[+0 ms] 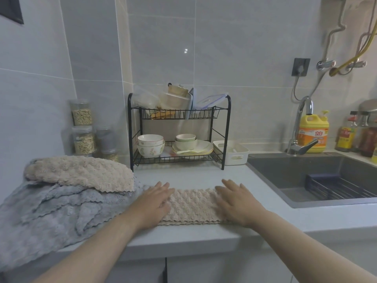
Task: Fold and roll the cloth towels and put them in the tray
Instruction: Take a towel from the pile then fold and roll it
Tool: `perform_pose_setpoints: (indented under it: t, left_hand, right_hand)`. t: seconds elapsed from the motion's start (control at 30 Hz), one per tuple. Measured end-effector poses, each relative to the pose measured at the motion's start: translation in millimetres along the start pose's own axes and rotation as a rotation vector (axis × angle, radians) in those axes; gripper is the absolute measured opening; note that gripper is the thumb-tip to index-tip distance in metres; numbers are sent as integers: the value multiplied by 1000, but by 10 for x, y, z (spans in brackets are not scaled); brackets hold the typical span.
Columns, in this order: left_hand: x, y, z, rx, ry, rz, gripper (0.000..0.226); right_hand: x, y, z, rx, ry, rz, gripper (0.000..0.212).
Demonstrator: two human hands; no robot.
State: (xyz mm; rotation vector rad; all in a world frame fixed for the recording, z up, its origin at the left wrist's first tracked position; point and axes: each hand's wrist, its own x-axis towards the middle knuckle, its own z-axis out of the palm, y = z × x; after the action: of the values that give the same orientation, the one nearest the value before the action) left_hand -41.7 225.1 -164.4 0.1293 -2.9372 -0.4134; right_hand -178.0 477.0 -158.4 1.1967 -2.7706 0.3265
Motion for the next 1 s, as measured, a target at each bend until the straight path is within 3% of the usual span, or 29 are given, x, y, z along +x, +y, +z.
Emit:
perform_pose_setpoints:
  t: [0.1, 0.2, 0.37, 0.5, 0.53, 0.6, 0.7, 0.87, 1.0]
  left_hand:
    - [21, -88, 111, 131, -166, -75, 75]
    - [17, -162, 167, 195, -202, -109, 91]
    - [40, -166, 195, 222, -209, -125, 103]
    - [-7, -157, 189, 65, -153, -136, 91]
    - [-11, -150, 175, -40, -114, -168, 83]
    - [-4, -109, 137, -163, -12, -218, 68]
    - [129, 108, 99, 22, 68, -129, 64]
    - [317, 452, 243, 121, -158, -85, 76]
    - [341, 436, 305, 187, -194, -107, 85]
  right_hand:
    - [27, -33, 126, -129, -169, -2, 74]
    - [8, 33, 162, -91, -187, 75, 66]
    - [114, 93, 229, -33, -198, 148, 72]
    - [67, 115, 178, 201, 1, 299, 60]
    - [52, 124, 173, 140, 72, 317, 53]
    - [44, 125, 192, 45, 63, 393, 53]
    - [36, 86, 181, 165, 123, 471, 32]
    - [-36, 56, 104, 307, 197, 438, 11]
    - [-42, 76, 81, 487, 277, 432, 8]
